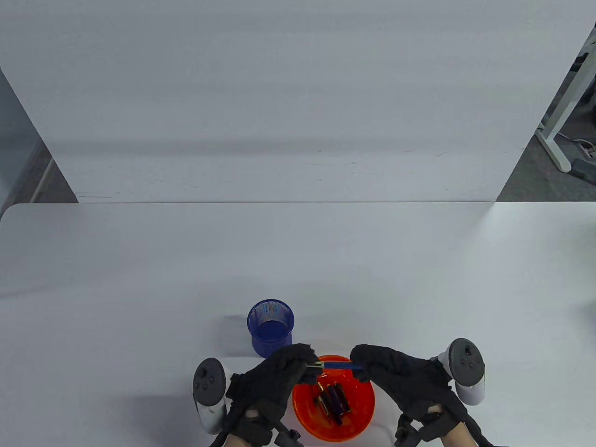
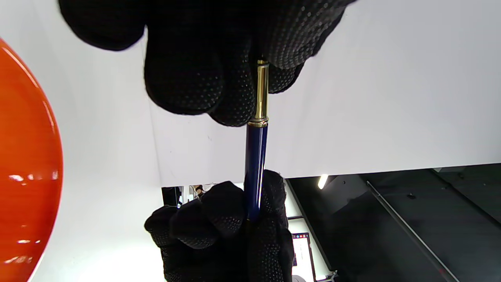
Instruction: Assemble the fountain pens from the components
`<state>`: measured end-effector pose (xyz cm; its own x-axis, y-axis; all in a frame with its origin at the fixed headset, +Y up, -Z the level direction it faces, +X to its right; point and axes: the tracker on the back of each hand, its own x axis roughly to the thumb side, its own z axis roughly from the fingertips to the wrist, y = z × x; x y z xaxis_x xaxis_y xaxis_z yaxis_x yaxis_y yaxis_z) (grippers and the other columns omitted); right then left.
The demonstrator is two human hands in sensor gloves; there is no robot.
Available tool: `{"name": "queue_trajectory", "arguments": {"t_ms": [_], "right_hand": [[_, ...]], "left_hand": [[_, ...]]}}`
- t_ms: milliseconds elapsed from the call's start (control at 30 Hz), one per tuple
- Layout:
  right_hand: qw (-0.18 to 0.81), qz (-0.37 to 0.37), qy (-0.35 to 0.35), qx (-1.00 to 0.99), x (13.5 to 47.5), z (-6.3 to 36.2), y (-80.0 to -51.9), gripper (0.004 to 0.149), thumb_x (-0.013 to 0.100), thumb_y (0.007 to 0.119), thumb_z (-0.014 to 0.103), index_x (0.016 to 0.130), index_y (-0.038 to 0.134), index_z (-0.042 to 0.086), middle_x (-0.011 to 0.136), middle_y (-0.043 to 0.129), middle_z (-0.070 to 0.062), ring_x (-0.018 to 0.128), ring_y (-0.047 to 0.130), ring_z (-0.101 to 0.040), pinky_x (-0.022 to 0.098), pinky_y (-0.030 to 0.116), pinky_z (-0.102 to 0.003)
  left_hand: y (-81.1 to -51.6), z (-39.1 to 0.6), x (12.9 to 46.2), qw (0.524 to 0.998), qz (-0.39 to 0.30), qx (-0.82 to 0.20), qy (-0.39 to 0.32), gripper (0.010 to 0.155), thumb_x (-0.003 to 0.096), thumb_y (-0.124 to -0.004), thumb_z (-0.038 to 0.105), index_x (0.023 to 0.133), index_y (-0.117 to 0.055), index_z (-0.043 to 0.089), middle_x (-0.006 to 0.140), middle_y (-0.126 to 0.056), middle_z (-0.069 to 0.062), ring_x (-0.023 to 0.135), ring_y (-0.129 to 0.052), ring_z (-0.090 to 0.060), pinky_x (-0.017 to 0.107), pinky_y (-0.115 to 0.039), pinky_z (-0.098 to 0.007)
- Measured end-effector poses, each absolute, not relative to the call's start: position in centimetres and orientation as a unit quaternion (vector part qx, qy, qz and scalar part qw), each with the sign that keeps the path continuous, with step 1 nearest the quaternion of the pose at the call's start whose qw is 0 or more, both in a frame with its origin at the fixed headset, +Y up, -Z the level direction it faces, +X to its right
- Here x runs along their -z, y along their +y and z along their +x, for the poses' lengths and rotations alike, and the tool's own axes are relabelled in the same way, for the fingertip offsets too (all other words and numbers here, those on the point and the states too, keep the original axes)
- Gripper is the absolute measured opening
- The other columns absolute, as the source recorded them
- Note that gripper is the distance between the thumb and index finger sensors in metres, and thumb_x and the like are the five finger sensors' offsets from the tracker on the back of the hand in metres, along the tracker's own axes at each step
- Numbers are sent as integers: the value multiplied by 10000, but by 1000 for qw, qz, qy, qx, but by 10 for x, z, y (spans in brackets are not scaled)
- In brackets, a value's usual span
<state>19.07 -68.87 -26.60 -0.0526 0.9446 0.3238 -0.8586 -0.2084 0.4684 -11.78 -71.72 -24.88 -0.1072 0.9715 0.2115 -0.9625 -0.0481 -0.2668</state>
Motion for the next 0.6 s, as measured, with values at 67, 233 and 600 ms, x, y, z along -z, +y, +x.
{"name": "queue_trajectory", "arguments": {"t_ms": [67, 233, 600], "right_hand": [[623, 293, 76, -721, 266, 191, -688, 465, 562, 827, 273, 1008, 757, 164, 938, 887, -230, 723, 876, -452, 635, 611, -691], [614, 299, 69, -728, 264, 190, -686, 387, 543, 841, 177, 927, 853, 214, 1000, 841, -226, 754, 860, -450, 648, 599, -698], [623, 288, 71, -724, 266, 191, -688, 441, 563, 814, 265, 987, 781, 144, 917, 911, -230, 696, 898, -442, 627, 626, -684]], "left_hand": [[-717, -118, 248, 661, -12, -731, -169, 396, 589, -758, 192, 973, -805, 107, 850, -944, -236, 658, -975, -442, 561, -685, -683], [-716, -118, 248, 662, -13, -730, -169, 396, 588, -759, 192, 972, -805, 108, 848, -947, -235, 657, -976, -442, 560, -685, -683], [-716, -117, 248, 664, -13, -729, -169, 396, 589, -758, 191, 973, -804, 107, 852, -943, -236, 661, -972, -443, 562, -684, -683]]}}
